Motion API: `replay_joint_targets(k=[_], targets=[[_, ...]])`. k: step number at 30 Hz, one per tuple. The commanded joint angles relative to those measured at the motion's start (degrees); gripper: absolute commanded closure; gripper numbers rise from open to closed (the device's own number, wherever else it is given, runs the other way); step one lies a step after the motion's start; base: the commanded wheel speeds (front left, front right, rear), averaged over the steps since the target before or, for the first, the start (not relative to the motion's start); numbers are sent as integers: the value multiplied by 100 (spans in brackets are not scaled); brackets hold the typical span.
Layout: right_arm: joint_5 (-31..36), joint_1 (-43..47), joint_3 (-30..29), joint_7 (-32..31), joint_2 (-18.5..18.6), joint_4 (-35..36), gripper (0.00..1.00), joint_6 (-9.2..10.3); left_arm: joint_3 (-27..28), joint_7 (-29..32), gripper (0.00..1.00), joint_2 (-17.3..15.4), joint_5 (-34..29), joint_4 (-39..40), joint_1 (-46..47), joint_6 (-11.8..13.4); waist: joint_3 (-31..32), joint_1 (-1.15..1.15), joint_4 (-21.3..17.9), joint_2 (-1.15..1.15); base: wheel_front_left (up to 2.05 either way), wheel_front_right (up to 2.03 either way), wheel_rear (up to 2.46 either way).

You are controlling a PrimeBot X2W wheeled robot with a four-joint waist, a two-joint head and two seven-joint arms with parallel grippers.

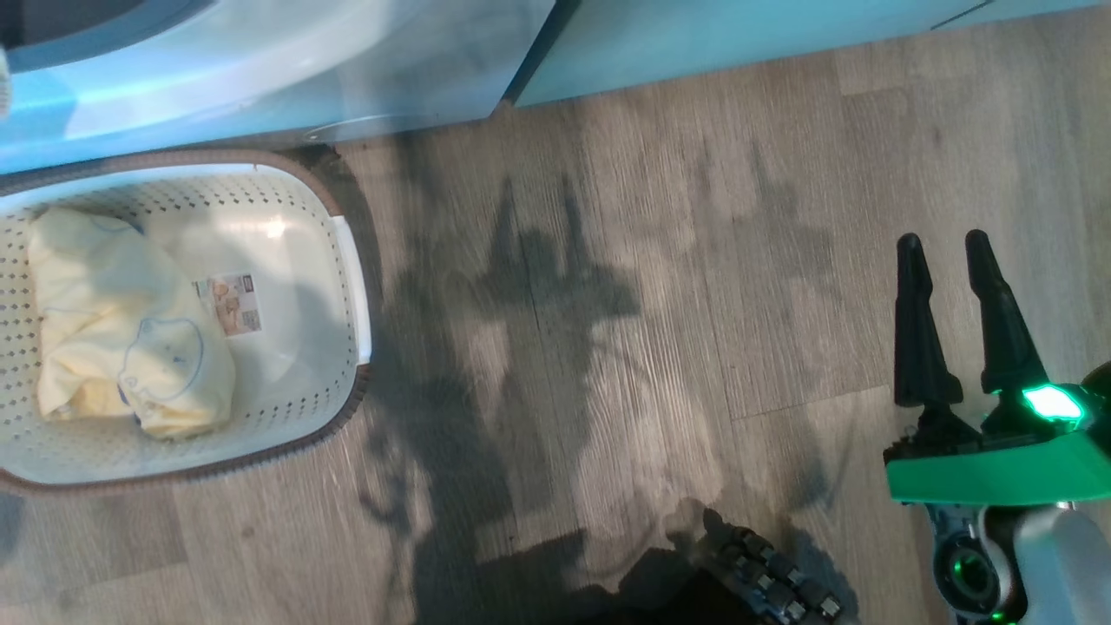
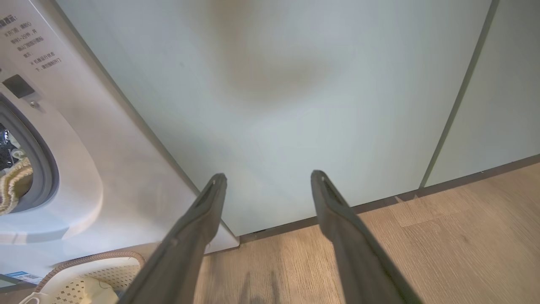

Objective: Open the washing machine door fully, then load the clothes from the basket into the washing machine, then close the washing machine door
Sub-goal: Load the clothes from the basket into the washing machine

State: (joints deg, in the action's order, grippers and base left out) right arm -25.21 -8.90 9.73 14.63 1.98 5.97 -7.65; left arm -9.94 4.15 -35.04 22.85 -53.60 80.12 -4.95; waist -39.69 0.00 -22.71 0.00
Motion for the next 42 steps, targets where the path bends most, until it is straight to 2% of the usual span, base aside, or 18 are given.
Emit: replay_joint_targets(k=[1,8,11,18,24,35,42], targets=[[-23,14,27,37,89,126,0,16,103,-23,0,-221,67,173,-70,-11,76,0,10,0,0,0,0],[44,46,-139,37,89,102,0,16,173,-388,0,-68,204,306,-501,66,319,0,102,0,0,0,0],[109,69,-224,37,89,83,0,16,167,-629,0,4,198,444,-805,173,476,0,181,0,0,0,0],[325,163,-390,37,89,82,0,16,207,-1302,0,300,284,1192,-1932,430,916,0,485,0,0,0,0],[558,313,-505,37,89,42,0,16,230,-1544,0,593,337,2468,-3347,885,1335,0,791,0,0,0,0],[973,693,-521,37,89,-64,0,16,241,-1639,0,972,99,5513,-6356,2089,2081,0,1282,0,0,0,0],[1234,1069,-416,37,89,-258,0,16,-19,-1644,0,1256,15,6345,-7667,2452,2680,0,1627,0,0,0,0]])
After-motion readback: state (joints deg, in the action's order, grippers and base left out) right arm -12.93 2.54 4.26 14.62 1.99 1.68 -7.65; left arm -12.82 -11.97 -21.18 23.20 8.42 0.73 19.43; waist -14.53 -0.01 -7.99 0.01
